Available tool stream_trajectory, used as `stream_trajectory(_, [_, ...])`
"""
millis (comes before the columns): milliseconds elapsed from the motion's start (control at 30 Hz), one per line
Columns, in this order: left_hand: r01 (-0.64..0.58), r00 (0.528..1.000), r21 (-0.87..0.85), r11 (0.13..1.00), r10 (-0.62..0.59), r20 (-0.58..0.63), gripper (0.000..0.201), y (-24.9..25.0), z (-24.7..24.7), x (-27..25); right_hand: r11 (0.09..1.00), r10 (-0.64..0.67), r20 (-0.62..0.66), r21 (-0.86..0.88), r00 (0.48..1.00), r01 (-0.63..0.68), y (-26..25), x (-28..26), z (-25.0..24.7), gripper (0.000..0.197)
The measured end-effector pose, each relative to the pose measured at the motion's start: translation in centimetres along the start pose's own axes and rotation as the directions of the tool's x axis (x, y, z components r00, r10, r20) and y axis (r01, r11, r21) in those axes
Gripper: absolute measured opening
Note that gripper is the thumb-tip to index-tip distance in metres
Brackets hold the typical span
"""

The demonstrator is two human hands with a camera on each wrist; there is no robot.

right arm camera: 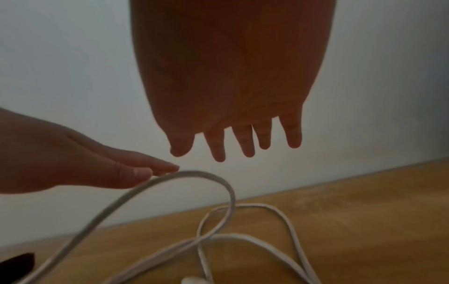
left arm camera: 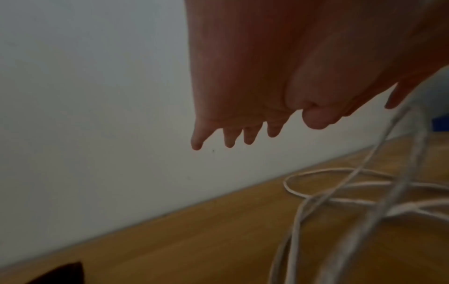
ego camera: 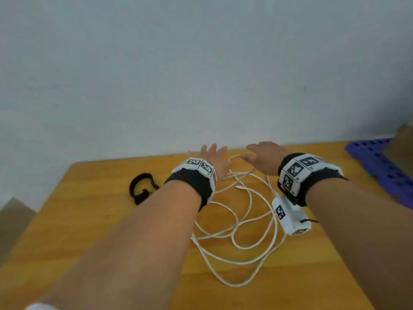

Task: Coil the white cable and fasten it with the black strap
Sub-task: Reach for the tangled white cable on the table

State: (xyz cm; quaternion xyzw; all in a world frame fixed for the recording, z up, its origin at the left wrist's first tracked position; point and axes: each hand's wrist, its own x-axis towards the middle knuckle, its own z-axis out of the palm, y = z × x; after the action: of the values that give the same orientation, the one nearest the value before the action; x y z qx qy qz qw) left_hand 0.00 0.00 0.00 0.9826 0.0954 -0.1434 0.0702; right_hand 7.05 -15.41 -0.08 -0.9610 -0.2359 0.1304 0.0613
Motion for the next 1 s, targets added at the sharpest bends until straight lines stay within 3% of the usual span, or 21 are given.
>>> stream_trajectory(167, [0.017,1.000,0.031,0.999,-0.018,0.026,0.061,-0.7,2.2,0.5,1.000,0.023,0.018,-0.006,1.000,-0.023,0.4,-0.4,2.0,0.065])
stream_trajectory(367, [0.002,0.999,-0.038,0.999,0.000,0.041,0.062,-1.9,3.3,-2.6,0.999,0.032,0.055,-0.045,0.998,-0.030,-0.6,-3.6,3.6,0.065])
stream_trajectory(533, [0.094,0.990,-0.125,0.988,-0.078,0.121,0.065,-3.6,5.8,-6.2,0.998,0.031,0.124,-0.055,0.992,-0.024,-1.9,-8.0,6.2,0.061])
stream_trajectory(667, [0.100,0.992,-0.206,0.973,-0.081,0.100,0.054,-4.6,8.1,-9.9,0.996,0.052,0.110,-0.077,0.993,-0.044,-2.7,-11.4,9.1,0.064])
stream_trajectory(900, [0.101,0.992,-0.298,0.949,-0.071,0.109,0.068,-4.4,9.4,-13.8,0.995,0.075,0.147,-0.080,0.986,-0.064,-4.2,-15.2,10.7,0.082])
stream_trajectory(1000, [0.108,0.994,-0.361,0.926,-0.100,0.040,0.067,-4.3,9.8,-13.8,0.992,0.090,0.166,-0.098,0.982,-0.075,-4.1,-16.0,10.3,0.082])
